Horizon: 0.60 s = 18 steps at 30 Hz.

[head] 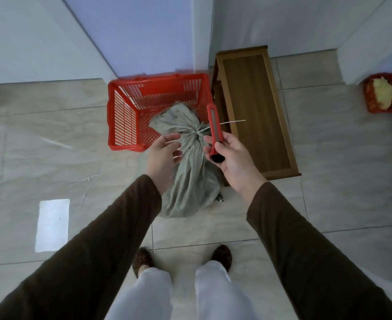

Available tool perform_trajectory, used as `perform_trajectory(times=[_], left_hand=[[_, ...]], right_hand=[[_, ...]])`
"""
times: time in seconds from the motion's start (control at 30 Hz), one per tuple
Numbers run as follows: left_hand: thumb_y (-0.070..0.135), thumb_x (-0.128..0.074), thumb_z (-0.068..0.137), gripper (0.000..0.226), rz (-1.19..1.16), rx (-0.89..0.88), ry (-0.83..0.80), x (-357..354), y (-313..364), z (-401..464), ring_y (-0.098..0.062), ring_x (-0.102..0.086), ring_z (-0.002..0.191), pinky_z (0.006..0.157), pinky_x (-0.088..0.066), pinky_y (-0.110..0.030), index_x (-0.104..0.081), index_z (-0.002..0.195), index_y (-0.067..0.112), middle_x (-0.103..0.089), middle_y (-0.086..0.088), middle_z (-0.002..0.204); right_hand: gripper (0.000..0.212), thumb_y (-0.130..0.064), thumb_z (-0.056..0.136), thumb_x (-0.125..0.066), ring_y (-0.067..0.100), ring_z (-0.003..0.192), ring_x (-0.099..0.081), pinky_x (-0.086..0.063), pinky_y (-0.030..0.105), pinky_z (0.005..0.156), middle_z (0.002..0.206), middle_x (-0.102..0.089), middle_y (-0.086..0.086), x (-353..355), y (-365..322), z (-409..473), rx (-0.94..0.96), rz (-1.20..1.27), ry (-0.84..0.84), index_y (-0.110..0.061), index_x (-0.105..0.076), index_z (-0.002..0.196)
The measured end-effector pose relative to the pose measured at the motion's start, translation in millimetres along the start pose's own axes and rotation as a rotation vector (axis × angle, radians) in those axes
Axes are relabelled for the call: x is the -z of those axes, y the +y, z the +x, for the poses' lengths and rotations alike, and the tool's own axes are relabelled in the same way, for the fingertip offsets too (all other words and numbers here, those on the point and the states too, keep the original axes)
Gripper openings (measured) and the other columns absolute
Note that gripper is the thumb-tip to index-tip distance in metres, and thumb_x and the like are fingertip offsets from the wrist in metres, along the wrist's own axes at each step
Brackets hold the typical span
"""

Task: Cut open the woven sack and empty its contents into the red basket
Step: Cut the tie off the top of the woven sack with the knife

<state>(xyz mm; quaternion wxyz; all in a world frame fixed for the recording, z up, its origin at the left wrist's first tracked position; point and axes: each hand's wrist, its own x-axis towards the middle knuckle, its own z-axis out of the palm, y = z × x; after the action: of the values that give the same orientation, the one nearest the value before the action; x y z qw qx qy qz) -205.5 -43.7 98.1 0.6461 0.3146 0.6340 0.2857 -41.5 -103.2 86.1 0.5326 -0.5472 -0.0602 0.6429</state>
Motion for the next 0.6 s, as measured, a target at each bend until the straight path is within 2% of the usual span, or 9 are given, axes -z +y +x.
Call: perform_trajectory(times=[0.2, 0.3, 0.43, 0.5, 0.6], left_hand=[[-0.001, -0.052, 0.102, 0.02, 0.093, -0.095, -0.035, 33.7, -29.4, 38.1, -0.013, -0.058, 0.071, 0.068, -0.05, -0.025, -0.067, 0.11, 0.011, -0.063, -0.004, 0.087], [-0.001, -0.054, 0.1, 0.02, 0.171, -0.198, -0.049, 41.8, -44.1, 64.8, -0.018, -0.059, 0.079, 0.072, -0.051, -0.028, -0.068, 0.107, 0.012, -0.064, -0.009, 0.092], [0.0, -0.057, 0.1, 0.018, 0.244, -0.341, -0.087, 42.4, -63.4, 98.0, -0.02, -0.061, 0.089, 0.083, -0.051, -0.031, -0.07, 0.108, 0.01, -0.068, -0.009, 0.1], [0.002, -0.059, 0.099, 0.018, 0.308, -0.413, -0.095, 36.8, -73.3, 112.8, -0.017, -0.065, 0.099, 0.09, -0.052, -0.027, -0.071, 0.111, 0.009, -0.071, -0.003, 0.107], [0.009, -0.061, 0.099, 0.021, 0.475, -0.513, -0.097, 27.4, -85.8, 135.3, -0.01, -0.062, 0.109, 0.094, -0.044, -0.015, -0.071, 0.116, 0.017, -0.069, 0.001, 0.119]], right_hand=[[0.023, -0.004, 0.108, -0.049, 0.02, 0.083, -0.068, -0.059, 0.039, 0.091, 0.088, -0.071, 0.008, -13.8, 41.3, 22.5, 0.117, -0.11, 0.099, -0.015, -0.067, 0.116], [0.019, -0.008, 0.108, -0.052, 0.019, 0.076, -0.065, -0.06, 0.033, 0.079, 0.082, -0.068, 0.008, -18.0, 62.9, 39.1, 0.159, -0.137, 0.18, -0.015, -0.069, 0.111], [0.013, -0.011, 0.106, -0.057, 0.017, 0.07, -0.064, -0.059, 0.032, 0.072, 0.079, -0.067, 0.007, -16.2, 86.3, 62.2, 0.221, -0.155, 0.242, -0.014, -0.07, 0.105], [0.011, -0.012, 0.105, -0.06, 0.016, 0.067, -0.064, -0.059, 0.03, 0.068, 0.075, -0.068, 0.006, -11.4, 96.0, 74.3, 0.253, -0.171, 0.259, -0.013, -0.071, 0.104], [0.01, -0.015, 0.104, -0.062, 0.011, 0.063, -0.067, -0.06, 0.025, 0.063, 0.07, -0.072, 0.0, -1.0, 108.3, 92.8, 0.292, -0.178, 0.284, -0.013, -0.071, 0.107]])
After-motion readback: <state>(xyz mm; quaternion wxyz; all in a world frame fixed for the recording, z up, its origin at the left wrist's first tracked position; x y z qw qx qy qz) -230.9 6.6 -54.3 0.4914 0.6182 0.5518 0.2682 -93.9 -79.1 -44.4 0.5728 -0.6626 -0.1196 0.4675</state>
